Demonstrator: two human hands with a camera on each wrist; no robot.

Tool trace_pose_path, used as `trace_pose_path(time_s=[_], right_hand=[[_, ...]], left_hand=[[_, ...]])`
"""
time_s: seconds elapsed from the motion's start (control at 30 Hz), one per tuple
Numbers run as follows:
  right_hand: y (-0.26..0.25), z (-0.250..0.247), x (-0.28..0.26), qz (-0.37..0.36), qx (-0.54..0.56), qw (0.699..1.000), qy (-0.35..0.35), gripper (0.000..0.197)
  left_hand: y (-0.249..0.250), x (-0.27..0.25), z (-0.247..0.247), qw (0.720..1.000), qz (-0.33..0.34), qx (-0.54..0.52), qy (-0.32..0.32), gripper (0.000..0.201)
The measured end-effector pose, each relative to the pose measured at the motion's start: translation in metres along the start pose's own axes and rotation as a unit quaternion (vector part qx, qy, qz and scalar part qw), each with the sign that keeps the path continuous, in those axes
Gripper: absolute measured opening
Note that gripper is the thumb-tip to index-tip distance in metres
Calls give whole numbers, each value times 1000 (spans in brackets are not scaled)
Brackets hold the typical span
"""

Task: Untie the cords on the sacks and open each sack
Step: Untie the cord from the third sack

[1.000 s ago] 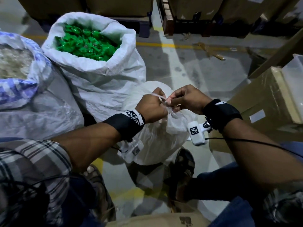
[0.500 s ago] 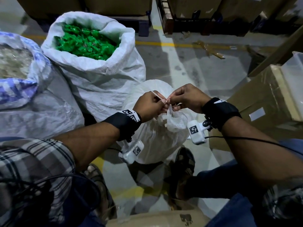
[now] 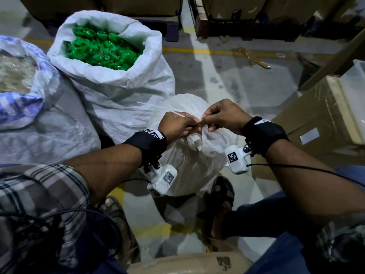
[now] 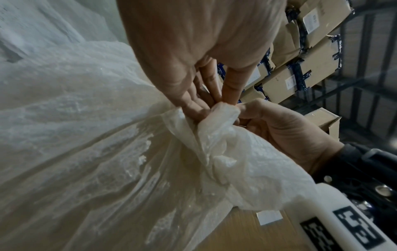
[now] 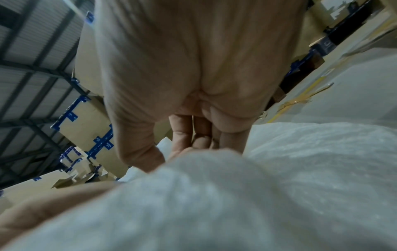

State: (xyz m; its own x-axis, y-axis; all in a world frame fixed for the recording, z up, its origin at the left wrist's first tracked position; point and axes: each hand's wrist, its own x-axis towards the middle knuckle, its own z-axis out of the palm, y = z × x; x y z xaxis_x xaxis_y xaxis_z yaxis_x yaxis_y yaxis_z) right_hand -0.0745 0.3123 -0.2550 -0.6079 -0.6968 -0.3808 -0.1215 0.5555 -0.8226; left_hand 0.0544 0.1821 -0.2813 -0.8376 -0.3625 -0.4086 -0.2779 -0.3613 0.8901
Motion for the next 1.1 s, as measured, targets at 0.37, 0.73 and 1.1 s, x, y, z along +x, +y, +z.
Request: trace_pose_path(time_s=[0.37,0.73,1.1], right_hand=[[1,-1,5,-1,-24,999,38,16],[-3,-36,-1,0,71,997,20,13],[-2,-27,6,-35,76,996,-4,12]], left_hand=[[-3,0,1,995,58,79,-20,28],[-1,11,-9,979,99,178,10,6],[25,15,-12,829,288,478,15,16]])
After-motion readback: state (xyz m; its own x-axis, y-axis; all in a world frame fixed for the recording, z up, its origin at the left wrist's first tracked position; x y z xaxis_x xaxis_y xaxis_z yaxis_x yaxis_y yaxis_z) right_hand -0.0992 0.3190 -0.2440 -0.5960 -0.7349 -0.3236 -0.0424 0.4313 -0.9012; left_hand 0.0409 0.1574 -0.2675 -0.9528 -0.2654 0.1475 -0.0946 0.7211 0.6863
